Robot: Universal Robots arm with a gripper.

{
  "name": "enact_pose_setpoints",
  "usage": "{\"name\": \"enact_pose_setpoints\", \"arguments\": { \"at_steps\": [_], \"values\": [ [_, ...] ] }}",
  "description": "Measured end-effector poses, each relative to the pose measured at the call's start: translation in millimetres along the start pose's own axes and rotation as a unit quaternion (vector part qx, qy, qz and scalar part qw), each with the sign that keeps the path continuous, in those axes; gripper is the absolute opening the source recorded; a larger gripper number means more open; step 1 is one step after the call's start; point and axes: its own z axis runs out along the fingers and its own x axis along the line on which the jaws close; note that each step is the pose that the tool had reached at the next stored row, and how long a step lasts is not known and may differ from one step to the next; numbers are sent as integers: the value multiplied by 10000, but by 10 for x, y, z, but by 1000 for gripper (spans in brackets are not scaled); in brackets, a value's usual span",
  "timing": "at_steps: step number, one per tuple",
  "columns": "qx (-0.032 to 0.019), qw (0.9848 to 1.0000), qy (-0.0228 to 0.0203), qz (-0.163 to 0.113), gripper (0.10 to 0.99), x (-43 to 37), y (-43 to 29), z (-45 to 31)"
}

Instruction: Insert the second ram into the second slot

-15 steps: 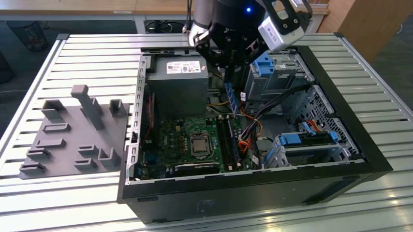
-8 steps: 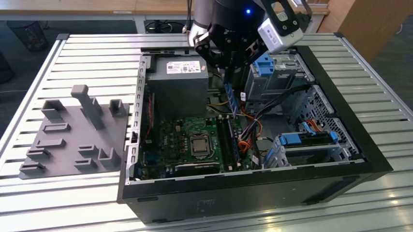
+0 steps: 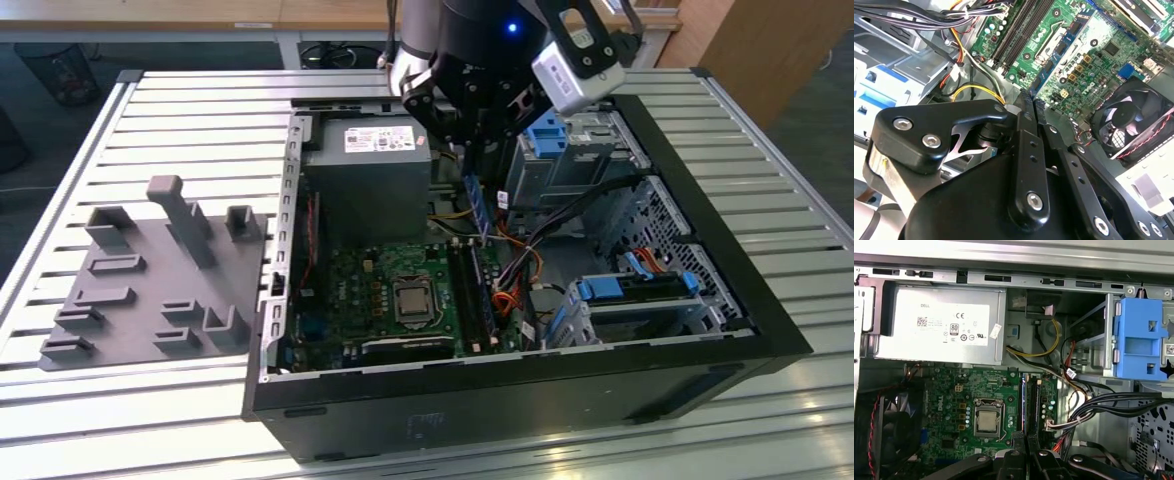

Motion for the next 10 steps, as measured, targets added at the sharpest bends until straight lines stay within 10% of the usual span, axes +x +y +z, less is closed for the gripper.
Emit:
{"name": "enact_pose_setpoints", "arguments": {
  "at_steps": [10],
  "values": [
    [1,10000,0,0,137,0,-1,35]
  ]
}}
